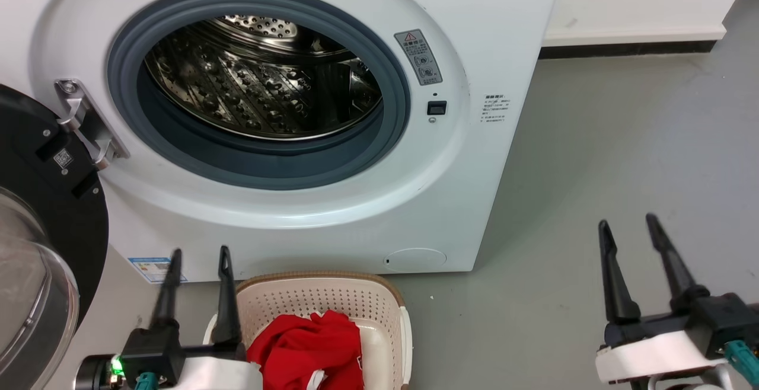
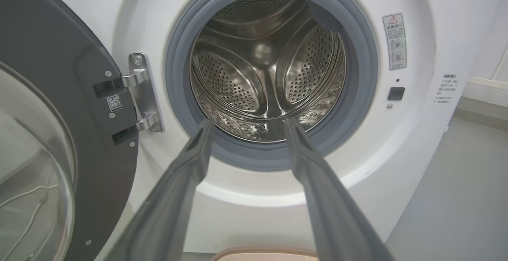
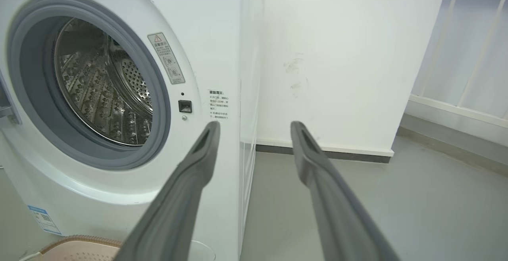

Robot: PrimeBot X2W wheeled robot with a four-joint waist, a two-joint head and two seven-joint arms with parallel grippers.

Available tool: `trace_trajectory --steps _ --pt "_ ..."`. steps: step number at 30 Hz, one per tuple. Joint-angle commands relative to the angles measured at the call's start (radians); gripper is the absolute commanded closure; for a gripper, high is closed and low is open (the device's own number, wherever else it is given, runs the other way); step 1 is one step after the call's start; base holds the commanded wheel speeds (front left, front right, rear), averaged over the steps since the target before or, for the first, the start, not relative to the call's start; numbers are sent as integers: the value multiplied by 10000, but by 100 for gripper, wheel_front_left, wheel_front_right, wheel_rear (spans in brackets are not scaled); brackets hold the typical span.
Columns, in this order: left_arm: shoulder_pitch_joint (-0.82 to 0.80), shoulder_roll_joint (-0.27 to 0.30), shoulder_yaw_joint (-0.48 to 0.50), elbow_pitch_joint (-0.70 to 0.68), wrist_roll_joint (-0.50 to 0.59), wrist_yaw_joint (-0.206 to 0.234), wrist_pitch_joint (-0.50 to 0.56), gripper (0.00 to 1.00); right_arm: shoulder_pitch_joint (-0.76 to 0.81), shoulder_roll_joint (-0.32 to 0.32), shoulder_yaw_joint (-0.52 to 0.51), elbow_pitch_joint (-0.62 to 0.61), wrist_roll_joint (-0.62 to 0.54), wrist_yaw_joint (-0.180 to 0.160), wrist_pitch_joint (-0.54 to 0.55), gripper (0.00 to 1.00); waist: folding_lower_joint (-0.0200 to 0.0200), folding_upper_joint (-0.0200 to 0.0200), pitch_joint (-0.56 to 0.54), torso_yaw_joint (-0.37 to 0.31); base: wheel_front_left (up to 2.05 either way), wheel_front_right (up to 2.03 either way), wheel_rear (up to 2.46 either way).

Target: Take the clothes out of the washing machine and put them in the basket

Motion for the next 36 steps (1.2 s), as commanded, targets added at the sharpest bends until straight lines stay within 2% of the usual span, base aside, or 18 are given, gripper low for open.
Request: trace_trajectory --steps 1,4,21,36 --pt "29 -6 -9 100 -10 2 4 100 41 2 17 104 8 0 6 100 0 0 -2 1 0 0 0" --pt "100 -15 -27 347 -108 -5 51 100 121 4 50 344 99 0 46 100 0 0 -2 2 0 0 0" --pt "-342 186 -27 918 -3765 -381 672 100 -206 -219 123 868 3926 -1 648 100 0 0 -85 67 0 0 0" --pt "-660 279 17 1366 -6222 -664 1132 100 -422 -317 111 1235 6477 -3 1114 100 0 0 -152 121 0 0 0"
